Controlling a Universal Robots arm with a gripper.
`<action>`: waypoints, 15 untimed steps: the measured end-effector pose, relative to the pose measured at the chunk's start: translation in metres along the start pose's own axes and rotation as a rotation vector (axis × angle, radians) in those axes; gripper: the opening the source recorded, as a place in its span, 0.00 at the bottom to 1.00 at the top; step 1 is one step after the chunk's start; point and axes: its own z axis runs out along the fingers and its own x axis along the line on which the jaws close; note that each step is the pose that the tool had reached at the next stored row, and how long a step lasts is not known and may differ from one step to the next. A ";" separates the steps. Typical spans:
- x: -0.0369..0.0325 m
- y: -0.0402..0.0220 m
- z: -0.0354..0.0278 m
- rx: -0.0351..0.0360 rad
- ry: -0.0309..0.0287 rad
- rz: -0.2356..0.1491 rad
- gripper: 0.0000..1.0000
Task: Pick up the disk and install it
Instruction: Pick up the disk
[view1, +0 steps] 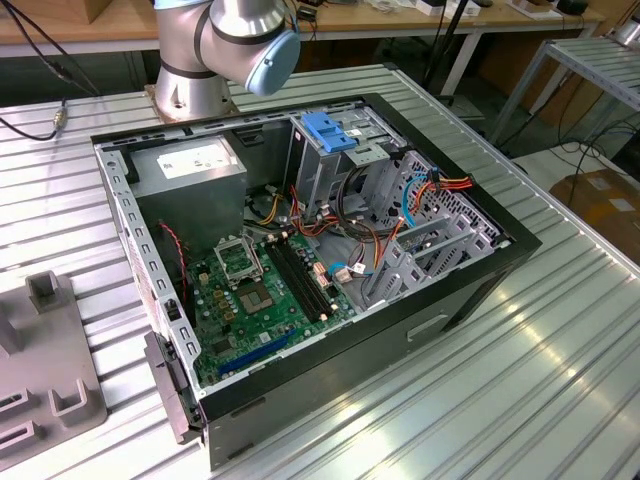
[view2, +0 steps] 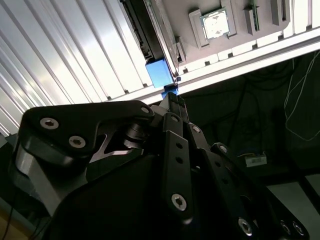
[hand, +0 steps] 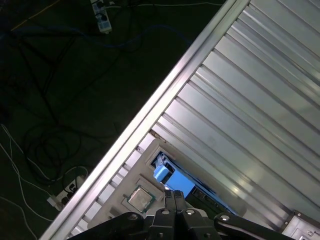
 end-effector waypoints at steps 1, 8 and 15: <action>0.0000 0.0000 0.0000 -0.0001 0.0001 -0.003 0.10; 0.0000 0.0000 0.0000 -0.0007 0.0012 -0.027 0.10; 0.0000 0.0000 0.0000 -0.0011 0.0021 -0.048 0.10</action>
